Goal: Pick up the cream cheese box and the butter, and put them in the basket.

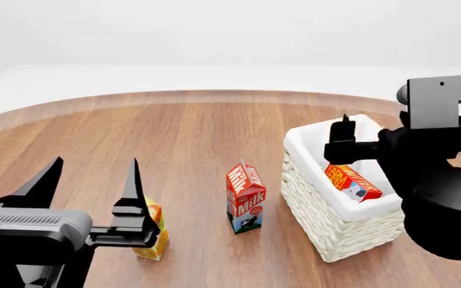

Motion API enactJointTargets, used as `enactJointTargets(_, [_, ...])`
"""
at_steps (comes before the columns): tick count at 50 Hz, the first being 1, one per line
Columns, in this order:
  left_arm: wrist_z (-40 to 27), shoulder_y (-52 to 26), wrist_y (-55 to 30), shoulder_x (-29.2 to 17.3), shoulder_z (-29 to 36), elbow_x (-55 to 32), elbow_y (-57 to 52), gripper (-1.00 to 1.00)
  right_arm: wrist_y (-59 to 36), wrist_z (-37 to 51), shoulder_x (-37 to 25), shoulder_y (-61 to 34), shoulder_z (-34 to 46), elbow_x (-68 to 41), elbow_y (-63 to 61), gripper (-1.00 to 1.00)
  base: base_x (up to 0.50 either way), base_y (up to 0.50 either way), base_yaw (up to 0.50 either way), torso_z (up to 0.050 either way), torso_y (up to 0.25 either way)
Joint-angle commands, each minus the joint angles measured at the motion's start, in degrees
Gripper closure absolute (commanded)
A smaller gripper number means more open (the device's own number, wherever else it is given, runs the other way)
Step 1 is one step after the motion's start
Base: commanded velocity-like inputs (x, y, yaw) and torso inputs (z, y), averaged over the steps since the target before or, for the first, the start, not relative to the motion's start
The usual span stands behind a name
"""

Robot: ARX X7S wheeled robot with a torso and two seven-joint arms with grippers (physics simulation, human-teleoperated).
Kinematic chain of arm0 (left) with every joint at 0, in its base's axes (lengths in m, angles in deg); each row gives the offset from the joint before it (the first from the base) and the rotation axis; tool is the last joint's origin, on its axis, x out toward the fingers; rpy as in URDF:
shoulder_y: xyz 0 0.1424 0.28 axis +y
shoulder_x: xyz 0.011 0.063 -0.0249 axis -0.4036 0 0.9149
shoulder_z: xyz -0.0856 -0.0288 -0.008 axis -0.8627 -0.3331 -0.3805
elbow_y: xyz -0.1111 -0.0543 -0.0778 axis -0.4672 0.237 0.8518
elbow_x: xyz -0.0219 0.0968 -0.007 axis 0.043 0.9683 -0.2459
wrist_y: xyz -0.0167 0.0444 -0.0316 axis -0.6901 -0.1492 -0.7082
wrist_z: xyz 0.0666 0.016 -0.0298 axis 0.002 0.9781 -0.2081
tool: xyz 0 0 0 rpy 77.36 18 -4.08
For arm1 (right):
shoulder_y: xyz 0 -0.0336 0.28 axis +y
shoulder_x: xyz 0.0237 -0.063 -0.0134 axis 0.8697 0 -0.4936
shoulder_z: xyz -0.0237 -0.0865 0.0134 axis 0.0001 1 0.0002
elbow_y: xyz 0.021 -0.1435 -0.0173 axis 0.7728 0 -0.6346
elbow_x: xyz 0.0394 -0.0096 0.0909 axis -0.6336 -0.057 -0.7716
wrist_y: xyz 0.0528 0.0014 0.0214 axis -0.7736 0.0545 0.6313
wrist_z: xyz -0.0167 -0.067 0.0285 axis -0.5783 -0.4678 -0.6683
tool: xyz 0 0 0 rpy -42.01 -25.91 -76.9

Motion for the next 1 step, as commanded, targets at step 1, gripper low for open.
enactJointTargets(1, [0.07,0.04,0.5,-0.27,-0.16,-0.09,0.29,-1.0,3.73,5.96,-2.66,6.23,-1.43,-0.12,-11.47,-1.0,0.0,0.0,0.0,0.0,0.0])
